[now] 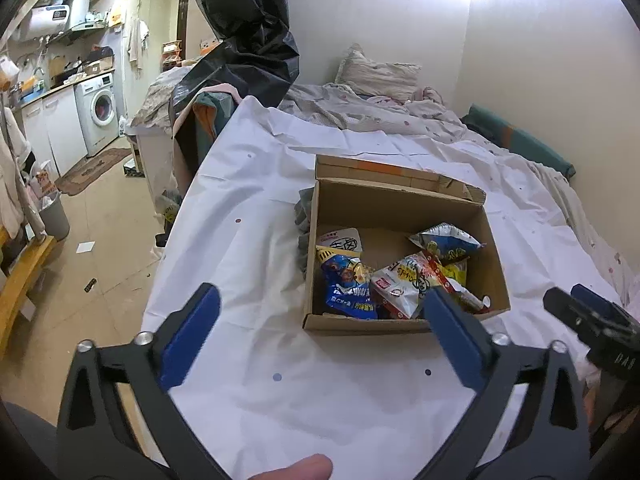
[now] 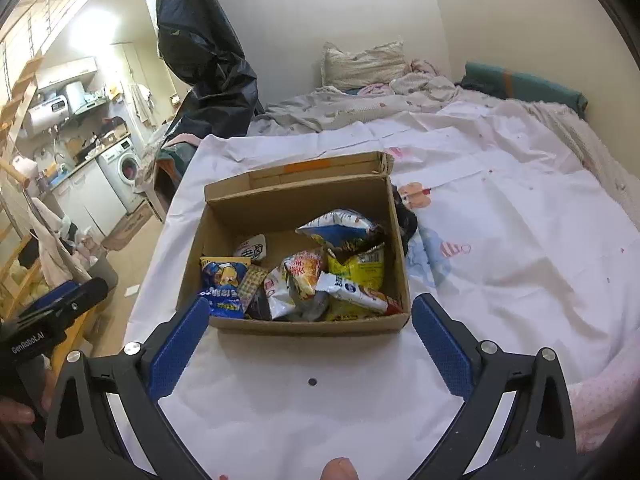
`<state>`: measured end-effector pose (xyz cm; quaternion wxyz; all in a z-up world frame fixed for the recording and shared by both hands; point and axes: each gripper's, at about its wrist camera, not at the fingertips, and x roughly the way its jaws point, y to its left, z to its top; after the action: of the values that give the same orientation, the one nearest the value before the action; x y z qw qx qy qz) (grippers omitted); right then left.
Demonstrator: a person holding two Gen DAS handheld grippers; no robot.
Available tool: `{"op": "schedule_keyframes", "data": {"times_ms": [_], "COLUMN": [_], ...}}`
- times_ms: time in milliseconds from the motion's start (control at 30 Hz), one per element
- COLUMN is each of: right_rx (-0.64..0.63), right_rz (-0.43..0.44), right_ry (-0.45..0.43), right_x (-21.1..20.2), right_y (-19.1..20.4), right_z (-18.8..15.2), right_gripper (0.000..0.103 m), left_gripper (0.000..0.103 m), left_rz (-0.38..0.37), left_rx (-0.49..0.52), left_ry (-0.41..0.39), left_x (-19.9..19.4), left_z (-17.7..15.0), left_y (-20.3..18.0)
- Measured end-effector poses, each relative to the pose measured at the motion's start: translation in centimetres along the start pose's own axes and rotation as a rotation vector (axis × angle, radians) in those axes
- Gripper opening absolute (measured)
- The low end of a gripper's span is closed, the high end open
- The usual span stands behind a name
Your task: Organize snacks
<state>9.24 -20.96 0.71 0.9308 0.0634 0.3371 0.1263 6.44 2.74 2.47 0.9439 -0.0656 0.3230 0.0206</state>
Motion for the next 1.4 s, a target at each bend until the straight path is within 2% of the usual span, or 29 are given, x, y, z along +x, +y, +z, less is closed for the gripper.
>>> {"op": "schedule_keyframes", "data": {"times_ms": [333, 533, 633, 1400], "right_rx": [0.035, 0.041, 0.036, 0.035], "right_rz": [-0.011, -0.021, -0.020, -0.022], "right_ry": [0.029, 0.041, 0.036, 0.041], "right_x": [0.9, 1.1, 1.0, 0.9], "right_y": [-0.4, -0.5, -0.4, -0.4], "right_z": [-0.5, -0.7, -0.7, -0.8], "right_gripper": [0.103, 0.103, 0.103, 0.103], "left_gripper": [0.103, 0.103, 0.103, 0.103], "left_rz": [0.020, 0.021, 0.044, 0.033], "left_rx": [0.065, 0.047, 0.064, 0.063], "left_ry": [-0.004, 0.022, 0.014, 0.016], "left_x": [0.1, 0.7, 0.6, 0.8], "left_z": [-0.7, -0.6, -0.7, -0.6], "left_y": [-1.4, -1.3, -1.4, -1.4]}}
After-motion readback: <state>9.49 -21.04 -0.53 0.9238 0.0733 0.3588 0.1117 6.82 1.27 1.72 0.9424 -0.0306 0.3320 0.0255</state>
